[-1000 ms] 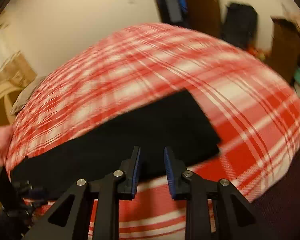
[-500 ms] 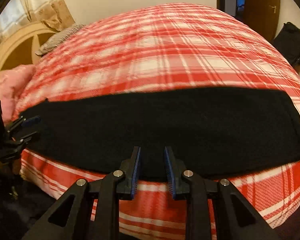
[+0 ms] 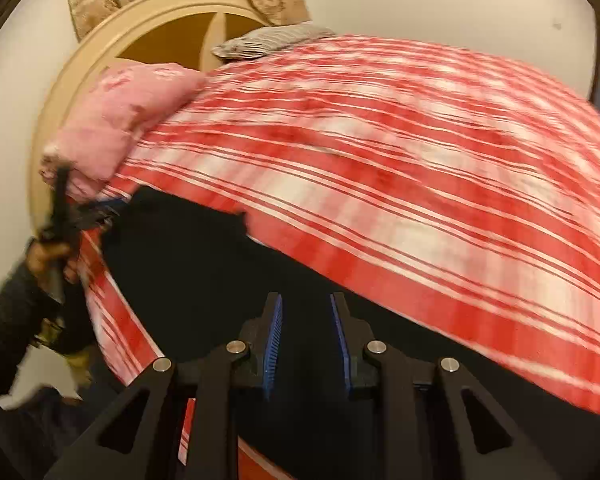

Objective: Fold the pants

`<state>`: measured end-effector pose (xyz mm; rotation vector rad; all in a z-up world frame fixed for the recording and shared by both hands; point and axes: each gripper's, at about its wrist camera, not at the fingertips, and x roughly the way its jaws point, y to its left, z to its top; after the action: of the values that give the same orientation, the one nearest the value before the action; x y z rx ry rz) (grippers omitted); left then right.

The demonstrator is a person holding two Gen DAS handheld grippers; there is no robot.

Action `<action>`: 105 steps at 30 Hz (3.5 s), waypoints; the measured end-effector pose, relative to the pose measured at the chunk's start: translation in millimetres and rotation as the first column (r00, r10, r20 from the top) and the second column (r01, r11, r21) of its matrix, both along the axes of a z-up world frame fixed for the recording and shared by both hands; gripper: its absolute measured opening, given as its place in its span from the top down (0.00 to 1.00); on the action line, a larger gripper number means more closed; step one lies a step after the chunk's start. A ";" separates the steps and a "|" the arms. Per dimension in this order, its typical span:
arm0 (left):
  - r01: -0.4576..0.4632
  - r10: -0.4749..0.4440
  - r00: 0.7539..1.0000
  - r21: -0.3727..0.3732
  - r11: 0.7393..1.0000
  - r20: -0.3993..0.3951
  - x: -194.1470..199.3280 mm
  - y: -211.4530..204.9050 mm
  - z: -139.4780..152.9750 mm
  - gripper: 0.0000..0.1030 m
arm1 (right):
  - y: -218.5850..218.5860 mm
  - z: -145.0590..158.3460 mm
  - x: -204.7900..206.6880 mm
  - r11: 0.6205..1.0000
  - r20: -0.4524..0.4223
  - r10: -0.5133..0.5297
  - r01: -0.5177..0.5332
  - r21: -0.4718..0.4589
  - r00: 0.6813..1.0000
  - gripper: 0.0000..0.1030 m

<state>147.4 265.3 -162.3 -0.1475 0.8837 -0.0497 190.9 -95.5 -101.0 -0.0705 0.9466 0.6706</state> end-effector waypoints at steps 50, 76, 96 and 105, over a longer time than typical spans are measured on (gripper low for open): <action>-0.017 0.013 0.999 0.087 0.996 0.047 -8.4 37.2 -0.7 0.43 | 155.7 -87.2 96.2 0.983 -0.301 0.035 0.021 0.180 0.953 0.94; 0.395 -0.396 0.918 0.075 0.916 -0.003 -14.7 -198.8 4.6 0.08 | -233.4 -15.0 -39.6 0.751 -0.114 -0.643 0.653 0.100 0.757 0.43; 0.465 -0.465 0.885 0.104 0.879 -0.031 -7.5 -251.8 0.1 0.06 | -349.7 -7.4 -90.5 0.587 -0.050 -0.797 0.792 0.166 0.602 0.43; 0.447 -0.447 0.894 0.136 0.884 -0.028 -7.3 -258.5 -5.3 0.00 | -390.5 -11.3 -132.9 0.480 -0.072 -0.864 0.859 0.176 0.498 0.43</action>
<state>140.2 6.9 -167.7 0.1923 0.8998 -0.4196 58.0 -486.0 -112.3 0.5617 0.7485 -0.2170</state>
